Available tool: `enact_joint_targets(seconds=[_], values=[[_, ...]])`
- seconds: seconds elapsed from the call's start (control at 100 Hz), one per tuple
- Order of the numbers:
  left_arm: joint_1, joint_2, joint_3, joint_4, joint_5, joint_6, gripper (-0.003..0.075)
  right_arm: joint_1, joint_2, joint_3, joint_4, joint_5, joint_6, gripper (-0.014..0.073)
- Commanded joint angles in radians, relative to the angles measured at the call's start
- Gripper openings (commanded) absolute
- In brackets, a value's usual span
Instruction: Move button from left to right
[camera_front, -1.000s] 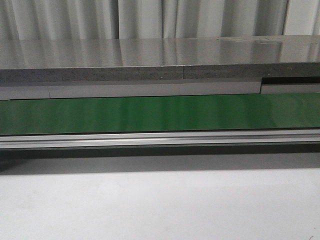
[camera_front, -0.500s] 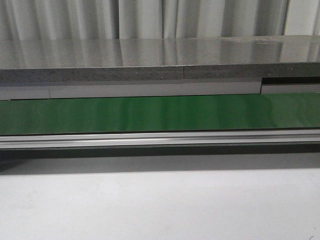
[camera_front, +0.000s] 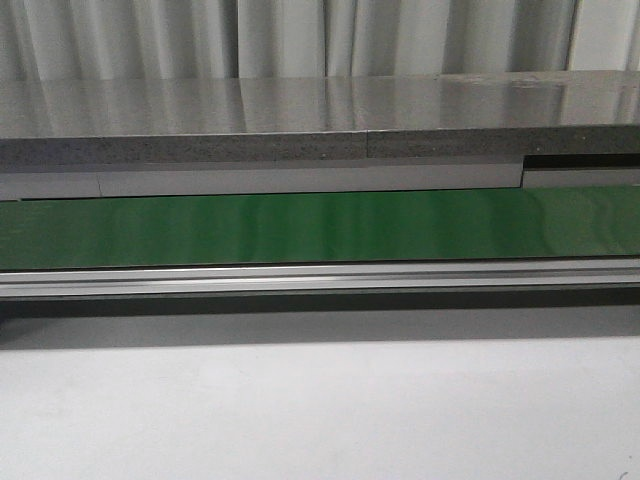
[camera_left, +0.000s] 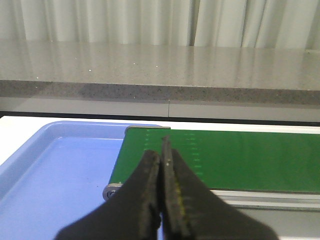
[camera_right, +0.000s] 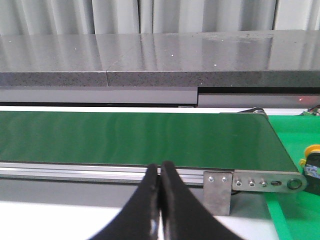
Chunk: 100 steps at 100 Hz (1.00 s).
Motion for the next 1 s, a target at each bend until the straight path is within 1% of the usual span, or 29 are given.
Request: enact_joint_targets(seconds=[0.0,0.1,0.16,0.99], values=[[-0.007,-0.030,0.015,-0.002,-0.102,-0.012,-0.0021,0.000,-0.020,-0.016,-0.008,-0.084,0.001,-0.0068],[-0.007,-0.085,0.045,-0.002,-0.102,-0.014,-0.0021,0.000,-0.020,-0.016,-0.008,-0.084,0.001,-0.0068],[-0.007,-0.113,0.045,-0.004,-0.067,-0.014,-0.0021,0.000,-0.020,-0.016,-0.008,-0.084,0.001,-0.0068],[-0.007,-0.110,0.045,-0.003,-0.065,-0.014,-0.0021,0.000,-0.020,-0.016,-0.008,-0.084,0.001,-0.0068]])
